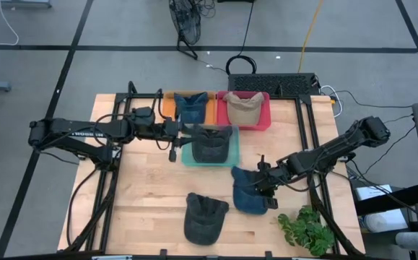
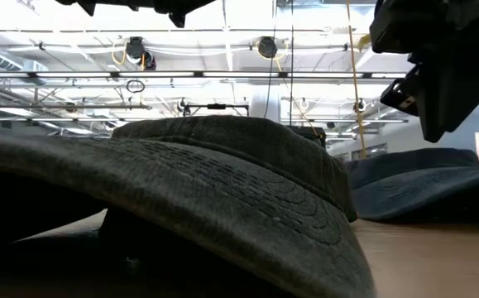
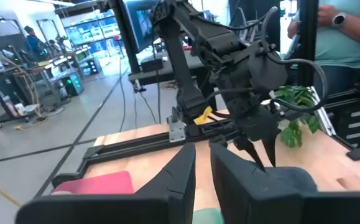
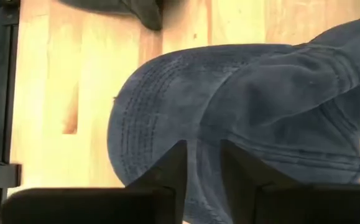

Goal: Pick & Place hat
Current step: Put the blue cap into the orange bin

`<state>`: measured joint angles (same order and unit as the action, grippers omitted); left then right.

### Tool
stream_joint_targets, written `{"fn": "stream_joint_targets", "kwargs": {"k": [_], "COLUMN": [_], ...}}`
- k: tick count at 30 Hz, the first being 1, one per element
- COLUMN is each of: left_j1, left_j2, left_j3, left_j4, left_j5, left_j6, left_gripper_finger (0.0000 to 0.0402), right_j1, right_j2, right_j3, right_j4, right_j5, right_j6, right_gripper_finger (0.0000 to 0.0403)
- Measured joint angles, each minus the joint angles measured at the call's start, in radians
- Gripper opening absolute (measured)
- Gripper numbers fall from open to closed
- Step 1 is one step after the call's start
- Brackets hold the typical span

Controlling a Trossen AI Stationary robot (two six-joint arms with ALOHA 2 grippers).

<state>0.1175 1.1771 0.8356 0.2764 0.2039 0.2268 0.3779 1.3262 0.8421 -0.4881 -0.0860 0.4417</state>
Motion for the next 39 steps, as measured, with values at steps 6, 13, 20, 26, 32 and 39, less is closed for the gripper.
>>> {"fn": "stream_joint_targets", "kwargs": {"k": [6,13,20,26,32,39], "left_j1": [-0.062,-0.115,-0.124,-0.108,-0.090,-0.089], "left_j2": [0.023,0.175,0.308,0.296,0.241,0.208], "left_j3": [0.001,0.136,0.335,0.401,0.402,0.405], "left_j4": [0.088,-0.014,-0.315,-0.490,-0.592,-0.642], "left_j5": [0.001,-0.033,-0.147,-0.182,-0.184,-0.241], "left_j6": [0.002,-0.018,0.024,0.024,0.012,0.007], "left_gripper_finger": [0.0063,0.0063,0.0063,0.0063,0.0062,0.0062], "right_j1": [0.001,-0.017,0.007,0.052,0.058,0.062], "right_j2": [-0.026,-0.116,-0.218,-0.175,-0.097,-0.067], "right_j3": [0.000,0.000,-0.018,-0.150,-0.206,-0.209], "right_j4": [-0.008,-0.068,-0.111,0.189,0.214,0.224], "right_j5": [0.008,0.113,0.184,0.057,0.062,0.089], "right_j6": [0.029,0.048,0.133,0.110,0.113,0.073], "right_gripper_finger": [0.0115,0.0114,0.0097,0.0096,0.0096,0.0095]}}
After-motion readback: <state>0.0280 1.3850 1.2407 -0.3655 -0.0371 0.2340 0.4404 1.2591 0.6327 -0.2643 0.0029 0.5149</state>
